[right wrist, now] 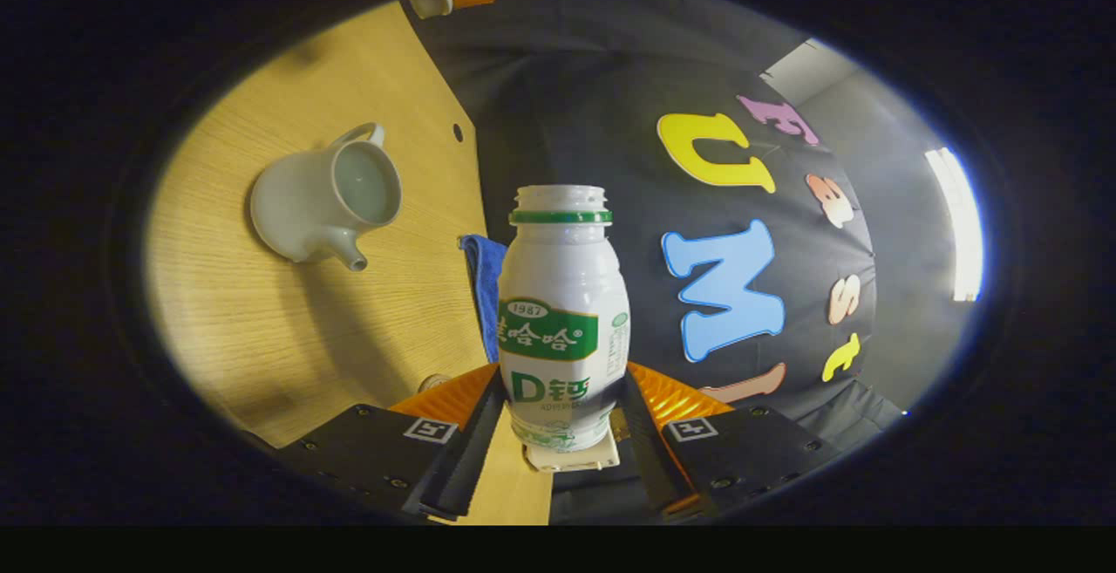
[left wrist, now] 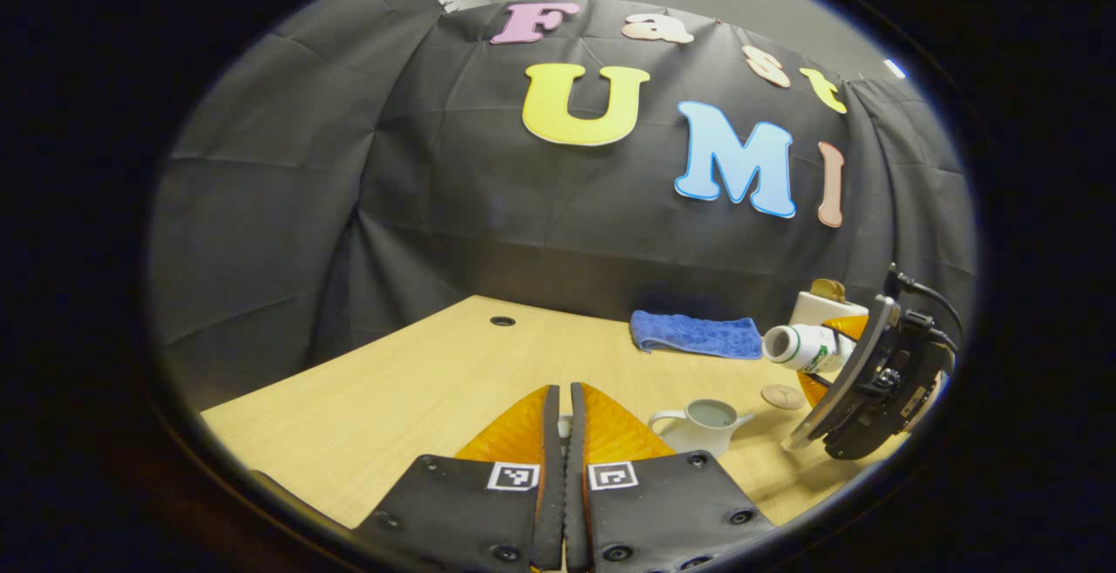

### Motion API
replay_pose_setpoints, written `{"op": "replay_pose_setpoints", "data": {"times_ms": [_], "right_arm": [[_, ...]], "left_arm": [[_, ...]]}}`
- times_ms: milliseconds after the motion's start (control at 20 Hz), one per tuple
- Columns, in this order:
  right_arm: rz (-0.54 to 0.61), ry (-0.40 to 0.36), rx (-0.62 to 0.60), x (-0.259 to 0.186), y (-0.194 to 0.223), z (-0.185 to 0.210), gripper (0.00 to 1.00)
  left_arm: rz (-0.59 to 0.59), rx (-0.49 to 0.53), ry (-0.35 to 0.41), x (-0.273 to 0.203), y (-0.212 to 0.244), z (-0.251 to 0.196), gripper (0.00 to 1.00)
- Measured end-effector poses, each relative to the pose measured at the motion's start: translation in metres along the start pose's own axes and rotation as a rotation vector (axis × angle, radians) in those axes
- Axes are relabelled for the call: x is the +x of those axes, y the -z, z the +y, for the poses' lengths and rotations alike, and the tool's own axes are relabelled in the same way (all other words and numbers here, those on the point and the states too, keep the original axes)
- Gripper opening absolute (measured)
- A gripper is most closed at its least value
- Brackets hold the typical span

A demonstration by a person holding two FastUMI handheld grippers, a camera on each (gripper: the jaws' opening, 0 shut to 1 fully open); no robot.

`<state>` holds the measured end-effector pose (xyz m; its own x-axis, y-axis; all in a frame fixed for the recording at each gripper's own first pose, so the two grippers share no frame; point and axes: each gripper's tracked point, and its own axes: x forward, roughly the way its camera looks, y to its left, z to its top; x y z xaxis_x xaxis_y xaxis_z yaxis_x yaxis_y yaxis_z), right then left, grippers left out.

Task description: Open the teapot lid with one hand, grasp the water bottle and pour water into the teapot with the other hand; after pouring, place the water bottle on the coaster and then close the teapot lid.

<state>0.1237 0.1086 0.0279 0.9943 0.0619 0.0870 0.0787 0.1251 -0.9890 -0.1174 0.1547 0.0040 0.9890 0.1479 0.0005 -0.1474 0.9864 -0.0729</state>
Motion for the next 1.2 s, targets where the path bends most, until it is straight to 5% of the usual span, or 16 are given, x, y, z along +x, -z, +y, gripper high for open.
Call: {"op": "replay_pose_setpoints", "data": {"times_ms": [950,1000,1200], "right_arm": [[-0.08,0.085,-0.272,0.008,-0.018,-0.027,0.72],[-0.085,0.086,-0.28,0.008,-0.019,-0.028,0.72],[-0.096,0.09,-0.297,0.008,-0.019,-0.031,0.72]], "left_arm": [[0.011,-0.005,-0.015,0.001,0.004,0.007,0.11],[0.011,-0.005,-0.015,0.002,0.005,0.006,0.02],[0.013,-0.006,-0.015,0.002,0.006,0.006,0.09]]}}
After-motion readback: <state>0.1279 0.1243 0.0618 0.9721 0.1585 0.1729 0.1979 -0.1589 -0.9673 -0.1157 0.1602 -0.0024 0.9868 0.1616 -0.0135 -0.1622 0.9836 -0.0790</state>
